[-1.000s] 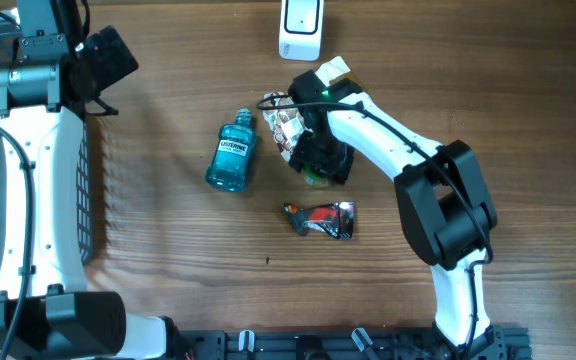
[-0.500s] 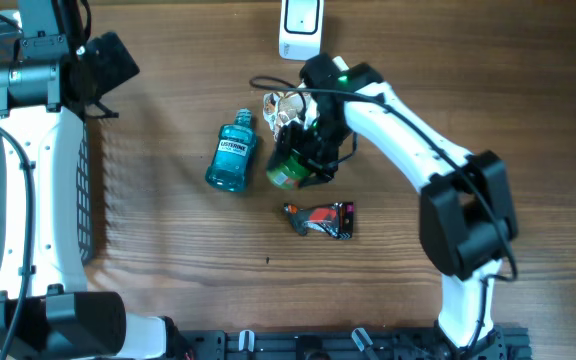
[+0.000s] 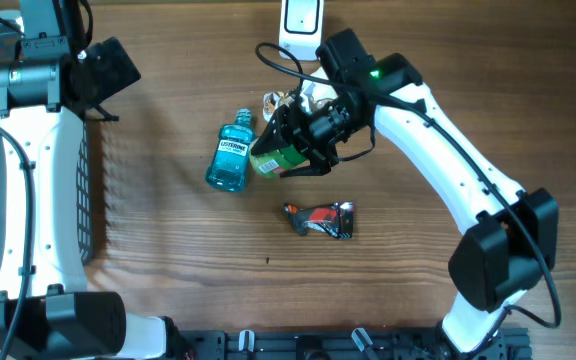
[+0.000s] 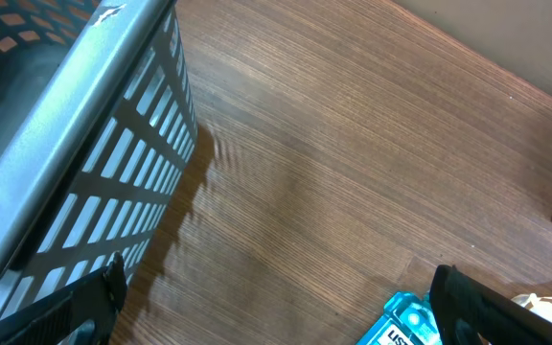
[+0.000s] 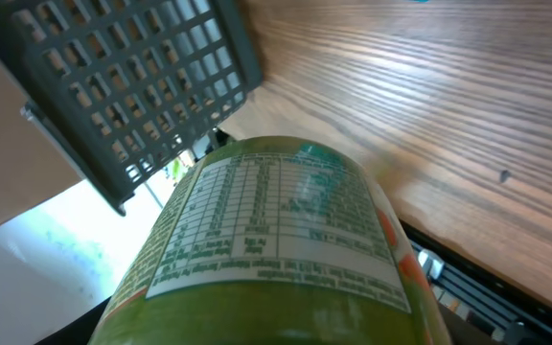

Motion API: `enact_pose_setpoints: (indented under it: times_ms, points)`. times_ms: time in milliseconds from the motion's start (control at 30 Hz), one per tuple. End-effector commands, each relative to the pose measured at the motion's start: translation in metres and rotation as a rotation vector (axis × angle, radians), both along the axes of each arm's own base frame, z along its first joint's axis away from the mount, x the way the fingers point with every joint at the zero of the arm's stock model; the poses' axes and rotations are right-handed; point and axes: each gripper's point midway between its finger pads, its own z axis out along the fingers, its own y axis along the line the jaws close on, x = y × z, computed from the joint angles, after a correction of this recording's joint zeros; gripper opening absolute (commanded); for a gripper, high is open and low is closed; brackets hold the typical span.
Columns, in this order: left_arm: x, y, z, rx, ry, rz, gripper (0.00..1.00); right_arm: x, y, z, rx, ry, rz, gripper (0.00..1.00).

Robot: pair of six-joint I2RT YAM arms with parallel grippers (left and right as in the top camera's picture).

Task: Scan the item barcode
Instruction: 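Carry the green jar up toward the scanner, then hold the green jar label-up under the scanner with the right gripper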

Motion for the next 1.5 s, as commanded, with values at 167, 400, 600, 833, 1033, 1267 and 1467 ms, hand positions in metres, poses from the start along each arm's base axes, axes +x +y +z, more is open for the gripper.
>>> enact_pose_setpoints:
  times_ms: [167, 400, 600, 833, 1033, 1267, 1467]
  points:
    - [0.001, 0.003, -0.006, 0.0, 0.014, 0.011, 1.0, -0.012, -0.001, 0.061, 0.136, -0.151, 0.039, 0.52]
    - [0.001, 0.003, -0.006, 0.0, 0.014, 0.011, 1.0, 0.004, -0.02, 0.056, -0.032, -0.323, -0.038, 0.51]
    - [0.001, 0.003, -0.006, 0.0, 0.013, 0.011, 1.0, 0.064, -0.067, 0.032, -0.4, -0.593, -0.226, 0.51]
    - [0.001, 0.003, -0.006, 0.0, 0.014, 0.011, 1.0, 0.135, -0.093, 0.048, -0.576, -0.912, -0.386, 0.51]
    - [0.001, 0.003, -0.006, 0.0, 0.014, 0.011, 1.0, 0.186, -0.08, 0.054, -0.588, -1.16, -0.367, 0.51]
    - [0.001, 0.003, -0.006, 0.0, 0.014, 0.011, 1.0, 0.246, -0.085, 0.031, -0.743, -1.332, -0.433, 0.62]
    - [0.001, 0.003, -0.006, 0.0, 0.014, 0.011, 1.0, 0.276, -0.082, 0.013, -0.814, -1.45, -0.404, 0.6]
